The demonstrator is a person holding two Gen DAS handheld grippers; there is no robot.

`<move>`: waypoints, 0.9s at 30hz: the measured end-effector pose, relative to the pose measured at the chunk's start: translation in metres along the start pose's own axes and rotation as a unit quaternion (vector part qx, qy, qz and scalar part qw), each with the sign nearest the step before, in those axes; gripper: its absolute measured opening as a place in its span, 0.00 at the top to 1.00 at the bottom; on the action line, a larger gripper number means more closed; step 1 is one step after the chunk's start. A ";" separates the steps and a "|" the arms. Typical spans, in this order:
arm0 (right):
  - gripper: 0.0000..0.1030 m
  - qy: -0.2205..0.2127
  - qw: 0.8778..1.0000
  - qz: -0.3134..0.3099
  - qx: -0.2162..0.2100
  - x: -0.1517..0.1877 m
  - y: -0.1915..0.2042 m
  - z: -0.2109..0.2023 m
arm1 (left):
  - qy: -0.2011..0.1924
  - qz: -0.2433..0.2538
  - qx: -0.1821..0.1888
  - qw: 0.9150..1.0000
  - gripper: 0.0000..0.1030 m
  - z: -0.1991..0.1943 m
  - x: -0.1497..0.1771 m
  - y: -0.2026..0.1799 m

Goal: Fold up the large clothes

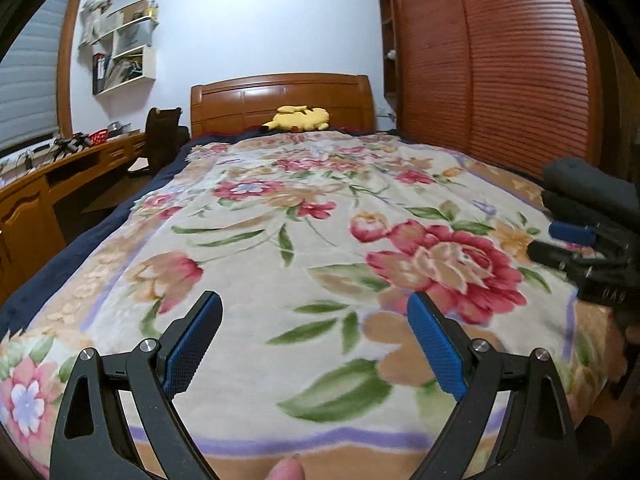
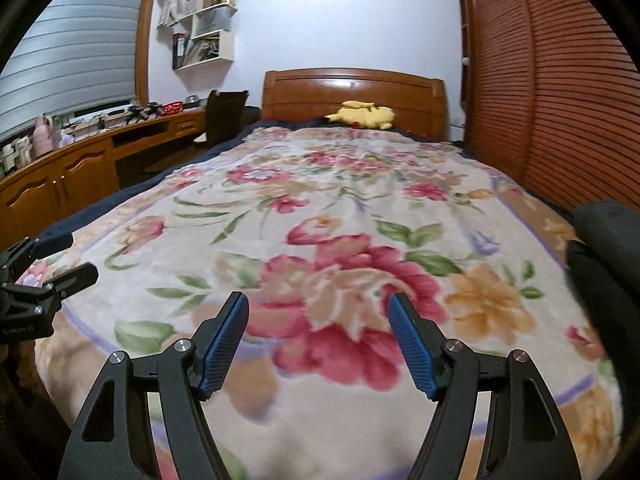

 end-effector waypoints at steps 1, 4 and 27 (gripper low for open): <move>0.28 -0.003 1.000 0.001 -0.003 0.001 0.005 0.008 | 0.000 -0.002 -0.003 1.000 0.09 0.001 0.000 0.003; 0.28 -0.015 1.000 0.006 -0.009 0.001 0.011 0.019 | -0.004 -0.002 -0.022 1.000 0.09 0.002 0.002 0.012; 0.28 -0.051 0.998 0.022 -0.018 0.028 0.008 0.067 | -0.001 -0.030 -0.026 0.999 0.09 0.008 0.024 0.039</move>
Point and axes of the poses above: each gripper's, at about its wrist camera, not at the fingertips, and z roughly the way its jaws point, y to its left, x to its underside, the point moved 5 cm from there along z, roughly the way its jaws point, and after that the axes turned 6 degrees about x, right-handed, at the moved point
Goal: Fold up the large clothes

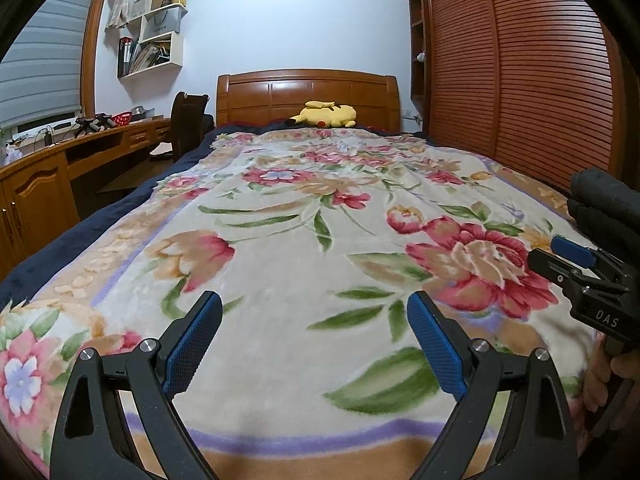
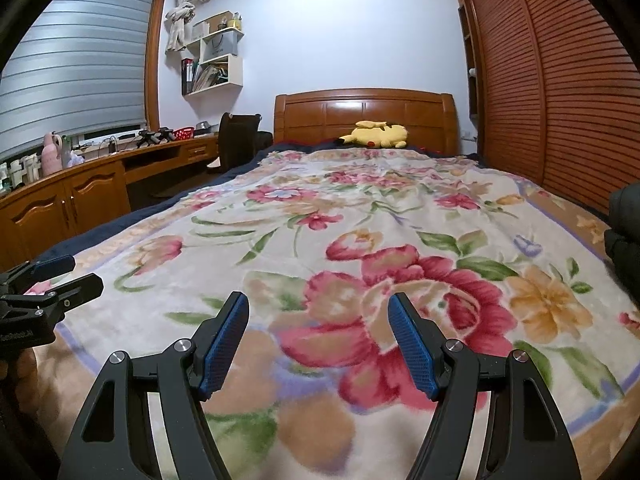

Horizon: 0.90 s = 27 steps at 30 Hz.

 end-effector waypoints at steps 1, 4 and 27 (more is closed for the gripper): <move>0.28 0.000 1.000 -0.001 0.001 0.000 0.000 0.001 | -0.001 -0.001 0.000 1.000 0.09 0.000 0.000 0.001; 0.28 -0.001 1.000 -0.002 0.003 0.000 0.003 0.003 | -0.001 -0.001 -0.001 1.000 0.09 -0.001 0.000 0.001; 0.28 -0.002 1.000 0.002 0.003 0.002 0.004 0.007 | -0.006 0.000 -0.002 1.000 0.09 -0.005 -0.001 0.002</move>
Point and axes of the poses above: each gripper's, at about its wrist camera, not at the fingertips, and z roughly the way its jaws point, y to its left, x to its underside, the point moved 5 cm from there along z, roughly the way its jaws point, and after that the axes turned 6 degrees about x, right-handed, at the moved point
